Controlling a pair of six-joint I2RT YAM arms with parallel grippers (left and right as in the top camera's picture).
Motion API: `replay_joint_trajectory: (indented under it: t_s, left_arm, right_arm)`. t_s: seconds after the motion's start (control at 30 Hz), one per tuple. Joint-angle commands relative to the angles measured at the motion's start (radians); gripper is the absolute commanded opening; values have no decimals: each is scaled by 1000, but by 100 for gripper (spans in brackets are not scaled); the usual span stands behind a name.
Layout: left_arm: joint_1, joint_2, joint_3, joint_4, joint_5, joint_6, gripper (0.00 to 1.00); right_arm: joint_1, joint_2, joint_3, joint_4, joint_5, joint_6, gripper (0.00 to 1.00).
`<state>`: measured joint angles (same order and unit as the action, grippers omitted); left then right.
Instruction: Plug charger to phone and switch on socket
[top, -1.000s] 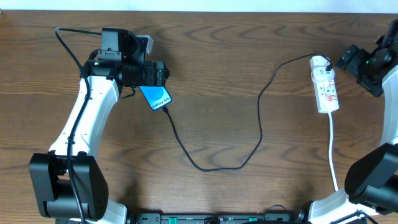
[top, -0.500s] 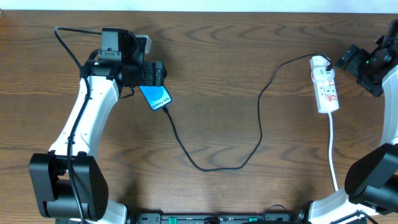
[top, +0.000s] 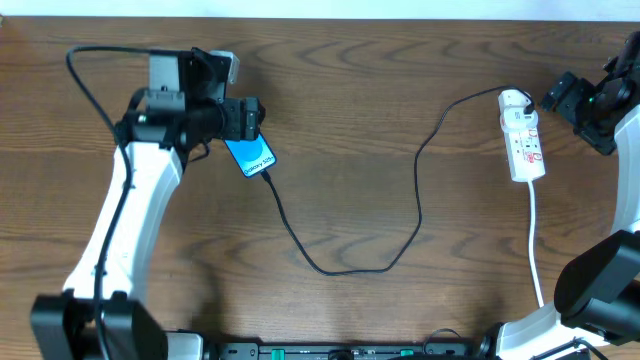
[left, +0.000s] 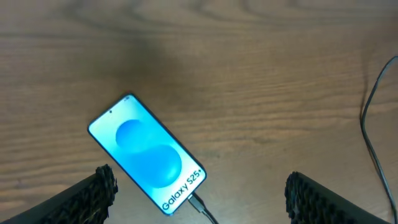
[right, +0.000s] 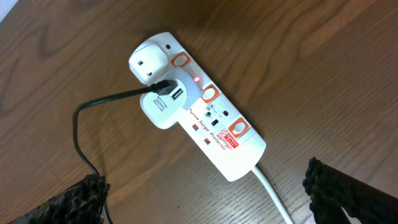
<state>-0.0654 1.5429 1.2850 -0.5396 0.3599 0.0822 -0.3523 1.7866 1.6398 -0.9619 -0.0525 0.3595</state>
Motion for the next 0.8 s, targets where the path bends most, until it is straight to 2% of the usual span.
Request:
replay_joint_trajectory:
  t_s: [0.0,0.2,0.33,0.77]
  left_arm:
    - [2,-89,-111,78,-14,38,89]
    - [2,-270,-397,367,-14,50,89]
    - [2,-376,-534,503,-14,82,89]
    - [3,-685,-837,743,-14,147,89]
  right_arm:
    - [0,-10,15,-2,1,14,99]
    - [0,-10,15,-2,1,14,99]
    - [0,-10,15,-2,1,14,99]
    - [0,-10,15,-2,1,14,99]
